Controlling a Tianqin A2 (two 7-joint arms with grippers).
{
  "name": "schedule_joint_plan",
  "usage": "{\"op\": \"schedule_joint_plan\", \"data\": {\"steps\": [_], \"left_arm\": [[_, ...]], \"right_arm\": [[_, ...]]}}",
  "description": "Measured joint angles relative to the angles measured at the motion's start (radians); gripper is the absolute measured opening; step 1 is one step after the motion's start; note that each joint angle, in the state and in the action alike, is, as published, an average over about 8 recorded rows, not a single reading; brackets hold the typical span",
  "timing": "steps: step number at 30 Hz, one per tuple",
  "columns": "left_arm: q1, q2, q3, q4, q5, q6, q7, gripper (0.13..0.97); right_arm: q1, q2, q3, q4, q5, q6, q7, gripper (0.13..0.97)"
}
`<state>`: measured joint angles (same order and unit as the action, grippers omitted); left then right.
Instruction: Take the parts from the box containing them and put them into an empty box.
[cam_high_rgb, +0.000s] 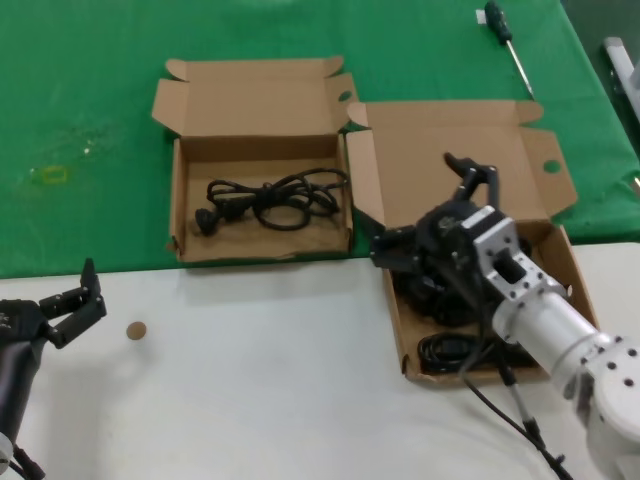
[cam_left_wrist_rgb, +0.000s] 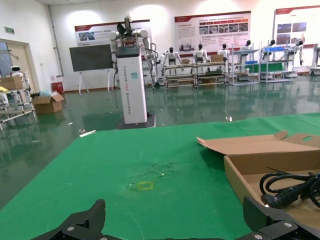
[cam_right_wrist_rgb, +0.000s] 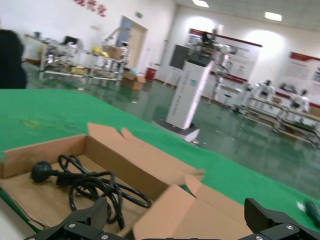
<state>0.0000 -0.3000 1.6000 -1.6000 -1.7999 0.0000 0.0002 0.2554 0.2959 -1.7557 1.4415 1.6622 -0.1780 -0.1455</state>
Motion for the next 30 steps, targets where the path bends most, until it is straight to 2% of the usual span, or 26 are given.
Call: {"op": "schedule_joint_plan", "data": {"steps": [6, 18, 30], "left_arm": [[0.000, 0.000, 0.000, 0.000, 0.000, 0.000, 0.000, 0.962], [0.000, 0.000, 0.000, 0.000, 0.000, 0.000, 0.000, 0.966], [0.000, 0.000, 0.000, 0.000, 0.000, 0.000, 0.000, 0.966]], "right_arm": [[-0.068, 0.001, 0.042, 0.042, 0.037, 0.048, 0.039, 0.966], [-0.200, 0.003, 0.122, 0.124, 0.108, 0.140, 0.114, 0.966], [-0.227, 0.004, 0.138, 0.141, 0.122, 0.158, 0.129, 0.966]]}}
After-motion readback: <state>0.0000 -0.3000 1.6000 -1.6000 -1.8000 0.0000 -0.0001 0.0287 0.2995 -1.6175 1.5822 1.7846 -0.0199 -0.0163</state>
